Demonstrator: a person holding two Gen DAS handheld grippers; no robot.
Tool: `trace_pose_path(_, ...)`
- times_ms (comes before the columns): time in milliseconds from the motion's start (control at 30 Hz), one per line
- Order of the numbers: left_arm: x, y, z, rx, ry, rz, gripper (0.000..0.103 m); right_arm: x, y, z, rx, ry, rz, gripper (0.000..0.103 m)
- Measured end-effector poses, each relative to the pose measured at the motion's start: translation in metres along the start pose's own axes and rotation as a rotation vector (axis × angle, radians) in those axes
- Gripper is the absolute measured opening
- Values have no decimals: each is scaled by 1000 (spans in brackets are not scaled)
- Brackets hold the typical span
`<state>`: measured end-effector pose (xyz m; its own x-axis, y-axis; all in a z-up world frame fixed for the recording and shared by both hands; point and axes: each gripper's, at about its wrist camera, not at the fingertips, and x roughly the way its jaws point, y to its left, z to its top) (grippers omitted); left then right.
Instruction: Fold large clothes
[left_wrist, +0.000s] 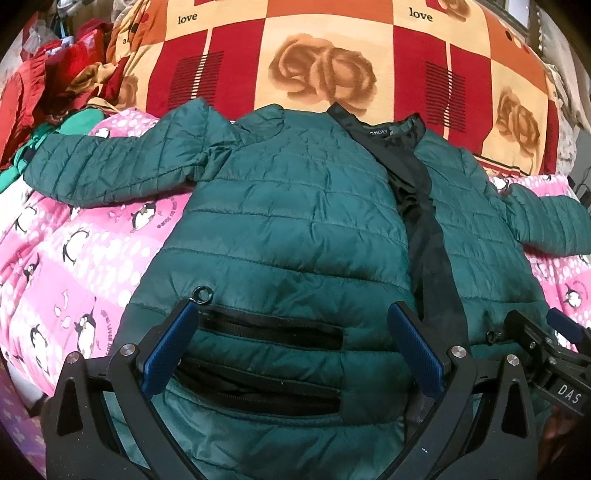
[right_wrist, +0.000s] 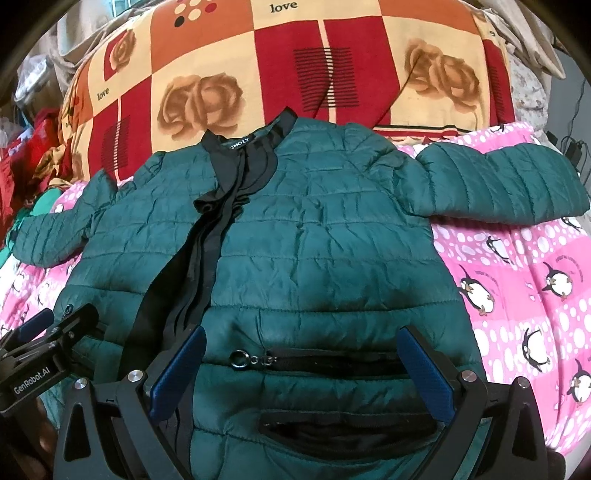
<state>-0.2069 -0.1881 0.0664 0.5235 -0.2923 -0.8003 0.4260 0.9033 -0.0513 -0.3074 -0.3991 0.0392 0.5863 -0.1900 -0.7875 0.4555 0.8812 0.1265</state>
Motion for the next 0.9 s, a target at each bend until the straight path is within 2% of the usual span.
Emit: trace_pose_path(900, 4, 3, 15, 8, -14, 21, 102, 8, 16, 20, -22, -31, 6, 103)
